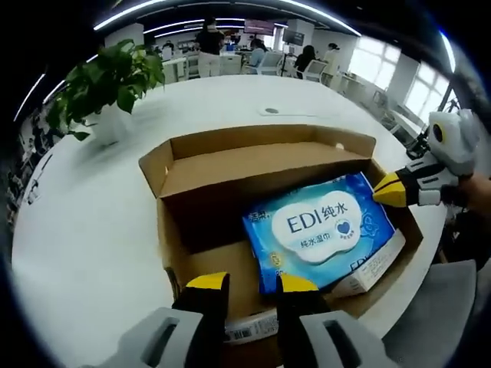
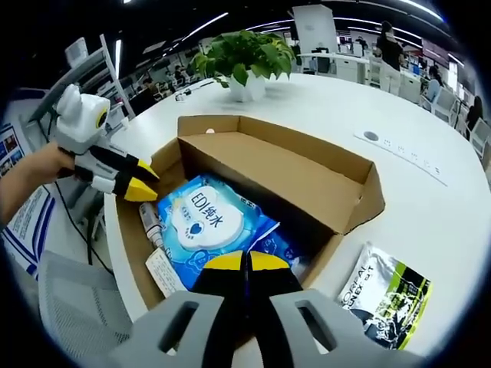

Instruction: Operate the shoe box by opening the lid, removing the specified soft item, and placing it in the target area until the item is outside and the box remains undamaged.

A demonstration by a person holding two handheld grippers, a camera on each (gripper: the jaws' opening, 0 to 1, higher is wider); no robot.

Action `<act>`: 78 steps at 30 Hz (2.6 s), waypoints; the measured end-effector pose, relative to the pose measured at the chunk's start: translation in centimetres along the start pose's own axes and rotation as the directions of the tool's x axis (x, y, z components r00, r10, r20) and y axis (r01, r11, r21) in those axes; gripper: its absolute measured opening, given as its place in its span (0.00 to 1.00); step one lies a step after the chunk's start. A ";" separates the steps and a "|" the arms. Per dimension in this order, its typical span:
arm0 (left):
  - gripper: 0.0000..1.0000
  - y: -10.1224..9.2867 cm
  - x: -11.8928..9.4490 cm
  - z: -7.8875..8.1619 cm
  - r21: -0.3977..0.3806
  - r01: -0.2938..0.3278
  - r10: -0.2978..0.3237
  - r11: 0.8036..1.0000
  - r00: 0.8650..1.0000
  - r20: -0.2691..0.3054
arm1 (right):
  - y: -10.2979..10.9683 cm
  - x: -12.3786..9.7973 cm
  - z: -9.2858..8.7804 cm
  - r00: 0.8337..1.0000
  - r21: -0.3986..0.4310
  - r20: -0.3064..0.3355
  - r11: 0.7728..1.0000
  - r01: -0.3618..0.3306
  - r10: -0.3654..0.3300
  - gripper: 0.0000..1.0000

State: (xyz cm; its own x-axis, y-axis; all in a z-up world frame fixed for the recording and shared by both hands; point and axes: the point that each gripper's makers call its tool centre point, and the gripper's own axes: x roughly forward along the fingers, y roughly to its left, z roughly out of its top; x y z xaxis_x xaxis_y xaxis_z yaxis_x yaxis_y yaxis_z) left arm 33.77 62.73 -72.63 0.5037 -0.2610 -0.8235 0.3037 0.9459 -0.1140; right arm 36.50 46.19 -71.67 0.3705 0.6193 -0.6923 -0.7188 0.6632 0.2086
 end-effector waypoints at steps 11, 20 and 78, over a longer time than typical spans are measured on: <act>0.23 -2.3 2.2 -1.1 -0.103 0.129 -0.137 0.986 0.988 -0.075 | -0.2 -0.1 -0.3 1.000 0.004 -0.001 1.000 0.004 -0.004 0.00; 0.11 -2.2 2.4 -1.7 -0.126 0.123 -0.137 0.984 0.985 -0.107 | 0.8 -0.2 0.0 0.994 0.188 0.060 0.978 -0.096 0.086 0.00; 0.04 -8.8 -3.8 4.7 -0.061 0.226 -0.216 0.972 0.966 0.144 | -0.2 -8.3 1.4 0.977 0.210 0.201 0.971 -0.111 0.068 0.00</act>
State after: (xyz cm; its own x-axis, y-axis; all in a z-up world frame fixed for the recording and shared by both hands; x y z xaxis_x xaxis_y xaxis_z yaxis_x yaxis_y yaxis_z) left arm 32.97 54.51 -65.93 0.5371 -0.4839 -0.6909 0.3602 0.8722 -0.3309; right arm 34.35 41.53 -64.98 0.4314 0.7346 -0.5236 -0.6154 0.6641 0.4246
